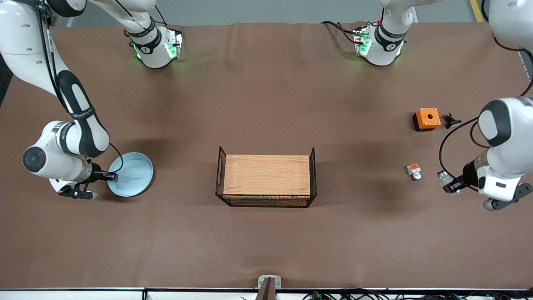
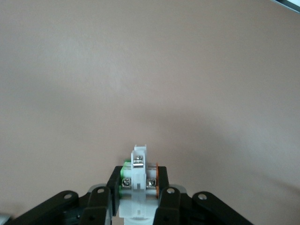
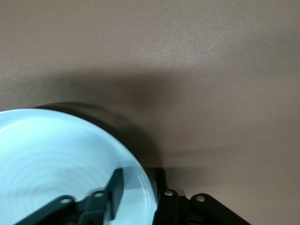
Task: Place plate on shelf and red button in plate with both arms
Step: 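Lift the plate with the right gripper while the left gripper lifts the button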
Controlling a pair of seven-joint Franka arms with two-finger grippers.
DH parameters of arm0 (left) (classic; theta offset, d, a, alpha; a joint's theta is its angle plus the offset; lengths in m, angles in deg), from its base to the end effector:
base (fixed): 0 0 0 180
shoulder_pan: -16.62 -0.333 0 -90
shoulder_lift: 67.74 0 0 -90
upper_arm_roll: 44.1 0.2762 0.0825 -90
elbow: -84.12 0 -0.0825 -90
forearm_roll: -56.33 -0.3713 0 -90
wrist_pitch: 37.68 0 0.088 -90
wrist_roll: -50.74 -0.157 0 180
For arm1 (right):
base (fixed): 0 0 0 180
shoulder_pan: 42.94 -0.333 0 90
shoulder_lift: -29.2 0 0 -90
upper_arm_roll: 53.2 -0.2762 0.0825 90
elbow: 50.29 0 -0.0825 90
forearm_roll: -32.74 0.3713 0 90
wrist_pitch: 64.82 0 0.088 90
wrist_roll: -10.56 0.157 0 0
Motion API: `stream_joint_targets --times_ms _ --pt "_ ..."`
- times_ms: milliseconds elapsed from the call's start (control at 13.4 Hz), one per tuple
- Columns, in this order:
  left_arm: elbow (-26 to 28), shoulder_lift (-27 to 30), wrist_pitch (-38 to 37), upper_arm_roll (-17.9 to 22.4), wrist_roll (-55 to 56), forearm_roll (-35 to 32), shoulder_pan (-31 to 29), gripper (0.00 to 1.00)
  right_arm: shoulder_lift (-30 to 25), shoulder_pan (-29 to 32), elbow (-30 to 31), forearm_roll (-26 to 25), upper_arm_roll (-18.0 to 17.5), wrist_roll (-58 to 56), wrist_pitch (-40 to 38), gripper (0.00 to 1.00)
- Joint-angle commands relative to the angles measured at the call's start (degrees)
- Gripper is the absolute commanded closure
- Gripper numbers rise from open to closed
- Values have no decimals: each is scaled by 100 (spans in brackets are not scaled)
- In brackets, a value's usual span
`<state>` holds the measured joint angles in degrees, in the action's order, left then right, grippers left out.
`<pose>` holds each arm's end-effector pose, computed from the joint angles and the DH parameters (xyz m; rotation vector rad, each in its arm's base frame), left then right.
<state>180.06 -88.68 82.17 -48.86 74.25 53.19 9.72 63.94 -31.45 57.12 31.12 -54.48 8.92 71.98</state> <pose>0.6396 0.0320 0.3157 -3.0604 -0.6650 -0.0875 0.5817 -0.1055 0.1060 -3.1273 0.2058 0.1461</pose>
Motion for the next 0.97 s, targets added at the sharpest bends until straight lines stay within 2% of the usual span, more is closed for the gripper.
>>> stream_joint_targets --times_ms 0,149,373,597,896 --pt "-259 344 -933 -112 92 -37 -13 100 -72 37 35 65 -30 -64 -66 89" --pt "-278 712 -1374 -331 258 -28 -12 100 -265 11 34 65 -48 -56 -101 97" --pt "-278 1065 -1762 -700 733 -20 -13 100 -555 -50 -1 65 -179 23 -583 99" --pt "-278 1127 -1851 -964 1225 -20 -21 100 -889 -51 -18 65 -250 76 -979 99" --pt "-225 1119 -1851 -1176 1551 -20 -13 100 -1574 -453 -412 57 -294 672 -2487 99"
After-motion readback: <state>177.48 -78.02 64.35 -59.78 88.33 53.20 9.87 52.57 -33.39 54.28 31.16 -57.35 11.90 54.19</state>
